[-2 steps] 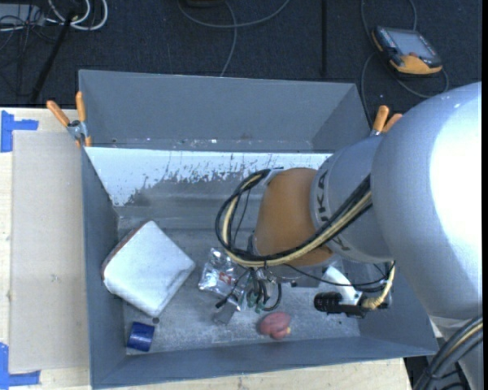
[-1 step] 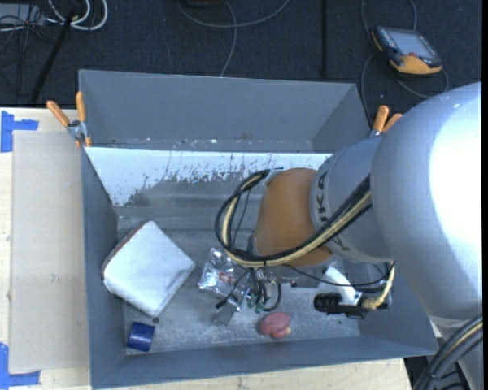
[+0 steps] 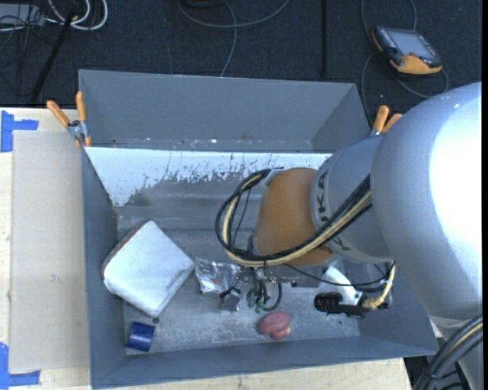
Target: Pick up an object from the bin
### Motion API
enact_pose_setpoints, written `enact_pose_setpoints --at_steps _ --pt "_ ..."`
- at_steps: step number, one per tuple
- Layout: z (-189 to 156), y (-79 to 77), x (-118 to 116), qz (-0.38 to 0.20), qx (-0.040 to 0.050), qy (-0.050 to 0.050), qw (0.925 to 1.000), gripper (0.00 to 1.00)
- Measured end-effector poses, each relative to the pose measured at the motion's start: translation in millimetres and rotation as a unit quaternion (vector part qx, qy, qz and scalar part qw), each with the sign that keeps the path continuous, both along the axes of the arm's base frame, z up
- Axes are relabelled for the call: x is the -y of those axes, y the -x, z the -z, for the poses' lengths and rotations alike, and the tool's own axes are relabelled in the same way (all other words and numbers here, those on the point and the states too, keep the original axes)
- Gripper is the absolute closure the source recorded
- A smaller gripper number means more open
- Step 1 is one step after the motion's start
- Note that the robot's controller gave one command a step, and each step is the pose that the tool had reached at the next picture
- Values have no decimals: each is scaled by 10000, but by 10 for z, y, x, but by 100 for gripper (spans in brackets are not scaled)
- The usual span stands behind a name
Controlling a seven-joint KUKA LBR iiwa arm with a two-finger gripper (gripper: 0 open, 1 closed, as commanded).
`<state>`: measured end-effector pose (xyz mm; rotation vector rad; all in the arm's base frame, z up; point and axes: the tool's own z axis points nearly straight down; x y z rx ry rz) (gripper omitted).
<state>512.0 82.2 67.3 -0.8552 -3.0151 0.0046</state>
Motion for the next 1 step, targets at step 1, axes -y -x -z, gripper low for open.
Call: enact_pose_setpoints --at_steps 1 --pt "-388 -6 0 -11 49 -8 10000 100"
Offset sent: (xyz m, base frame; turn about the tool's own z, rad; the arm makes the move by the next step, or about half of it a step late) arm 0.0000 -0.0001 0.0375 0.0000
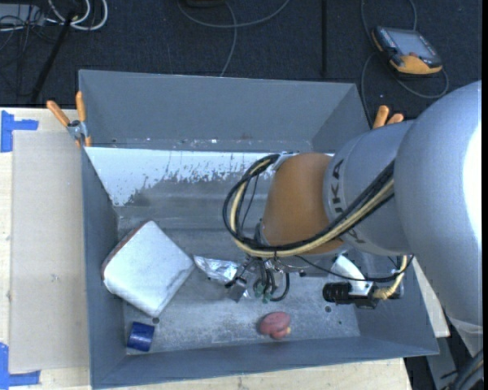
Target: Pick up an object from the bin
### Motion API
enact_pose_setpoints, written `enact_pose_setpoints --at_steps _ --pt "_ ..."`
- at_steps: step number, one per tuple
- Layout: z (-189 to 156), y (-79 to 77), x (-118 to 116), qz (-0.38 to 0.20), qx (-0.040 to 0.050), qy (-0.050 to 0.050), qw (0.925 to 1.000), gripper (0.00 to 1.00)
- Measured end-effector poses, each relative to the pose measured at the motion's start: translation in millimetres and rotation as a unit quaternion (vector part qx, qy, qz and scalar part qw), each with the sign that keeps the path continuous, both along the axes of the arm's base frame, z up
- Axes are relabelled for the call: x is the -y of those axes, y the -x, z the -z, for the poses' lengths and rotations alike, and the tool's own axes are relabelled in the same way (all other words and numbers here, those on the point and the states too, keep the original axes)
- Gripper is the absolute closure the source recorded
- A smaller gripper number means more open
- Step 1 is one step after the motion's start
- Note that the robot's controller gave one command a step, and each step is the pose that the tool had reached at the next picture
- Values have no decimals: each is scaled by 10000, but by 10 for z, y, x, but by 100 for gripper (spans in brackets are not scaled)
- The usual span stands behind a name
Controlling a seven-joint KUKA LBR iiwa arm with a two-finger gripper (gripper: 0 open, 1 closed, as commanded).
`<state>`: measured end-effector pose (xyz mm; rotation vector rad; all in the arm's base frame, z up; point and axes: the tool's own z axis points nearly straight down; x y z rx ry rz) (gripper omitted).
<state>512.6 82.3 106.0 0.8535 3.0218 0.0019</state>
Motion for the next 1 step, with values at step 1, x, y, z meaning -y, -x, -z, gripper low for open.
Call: enact_pose_setpoints --at_steps 1 --pt "-635 -14 0 -16 15 0 10000 100"
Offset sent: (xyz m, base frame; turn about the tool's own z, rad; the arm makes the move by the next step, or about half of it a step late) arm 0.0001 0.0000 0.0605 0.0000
